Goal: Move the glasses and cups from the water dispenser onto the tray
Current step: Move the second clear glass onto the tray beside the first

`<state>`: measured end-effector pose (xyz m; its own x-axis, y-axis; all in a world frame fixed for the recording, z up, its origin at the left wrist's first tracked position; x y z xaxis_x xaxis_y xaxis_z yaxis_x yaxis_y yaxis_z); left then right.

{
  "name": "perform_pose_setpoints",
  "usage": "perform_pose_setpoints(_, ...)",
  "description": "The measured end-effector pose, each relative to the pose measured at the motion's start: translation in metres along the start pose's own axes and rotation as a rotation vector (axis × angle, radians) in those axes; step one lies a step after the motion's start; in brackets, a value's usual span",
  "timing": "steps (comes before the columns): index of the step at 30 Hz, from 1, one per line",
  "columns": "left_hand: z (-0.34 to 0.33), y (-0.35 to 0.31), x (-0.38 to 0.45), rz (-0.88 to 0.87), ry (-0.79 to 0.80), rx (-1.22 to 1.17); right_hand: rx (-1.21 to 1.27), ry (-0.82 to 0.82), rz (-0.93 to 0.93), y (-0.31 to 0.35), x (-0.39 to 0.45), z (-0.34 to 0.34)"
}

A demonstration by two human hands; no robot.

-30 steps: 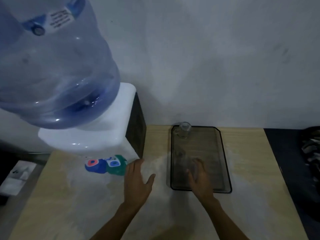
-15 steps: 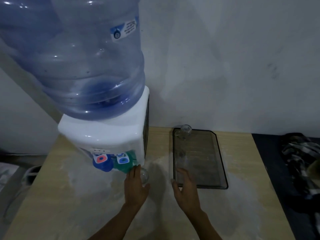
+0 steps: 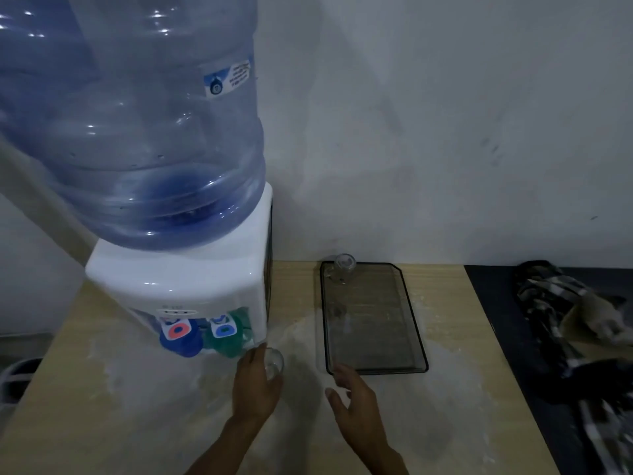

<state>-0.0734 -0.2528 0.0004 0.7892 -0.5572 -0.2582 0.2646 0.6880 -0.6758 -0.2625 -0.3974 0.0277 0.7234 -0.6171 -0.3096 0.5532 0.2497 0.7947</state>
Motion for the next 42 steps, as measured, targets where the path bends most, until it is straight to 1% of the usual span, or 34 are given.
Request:
perform_pose_setpoints(3,-0.002,-0.018,-0.007,-0.024,0.042,0.012,0.135,0.013,-0.062,-0.004,0.003,0.004)
perform_pose_setpoints(7,0.000,-0.059,-0.019,-0.066,0.135,-0.060,0.583,0.064,-0.292,-0.019,0.007,0.001)
perform_pose_setpoints(9,0.004,-0.085,-0.021,-0.120,0.163,-0.080,0.709,0.115,-0.313,-0.022,0.010,0.002)
perform_pose_setpoints(13,0.011,-0.134,-0.023,-0.225,0.210,-0.103,0.647,0.248,-0.171,-0.007,0.013,0.017)
perform_pose_setpoints(16,0.013,-0.166,-0.022,-0.308,0.223,-0.076,0.607,0.288,-0.054,0.015,0.010,0.034)
perform_pose_setpoints(20,0.004,-0.199,-0.026,-0.403,0.267,-0.042,0.588,0.230,0.047,0.039,0.005,0.063)
perform_pose_setpoints(24,-0.008,-0.219,-0.031,-0.456,0.281,-0.038,0.527,0.133,0.068,0.033,0.007,0.087)
perform_pose_setpoints(27,-0.020,-0.224,-0.030,-0.456,0.310,-0.069,0.527,0.093,0.049,0.022,0.010,0.099)
perform_pose_setpoints(32,-0.033,-0.220,-0.020,-0.417,0.341,-0.139,0.567,0.077,0.010,0.003,0.018,0.114)
perform_pose_setpoints(37,-0.040,-0.204,0.006,-0.297,0.351,-0.199,0.601,0.043,-0.035,-0.018,0.038,0.126)
perform_pose_setpoints(42,-0.057,-0.191,0.041,-0.217,0.363,-0.172,0.556,0.017,-0.084,-0.044,0.073,0.140)
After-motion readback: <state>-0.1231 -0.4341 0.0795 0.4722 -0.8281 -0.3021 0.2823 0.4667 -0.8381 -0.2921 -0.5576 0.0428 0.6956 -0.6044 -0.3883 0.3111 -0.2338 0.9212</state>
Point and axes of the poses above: each hand's wrist, its own x-axis towards the middle knuckle, its own z-axis out of the back of the hand, y = z × x, the point moved 9 cm from there along x, towards the middle knuckle, and after that the axes turned 6 degrees about y, right-handed, at the moved point
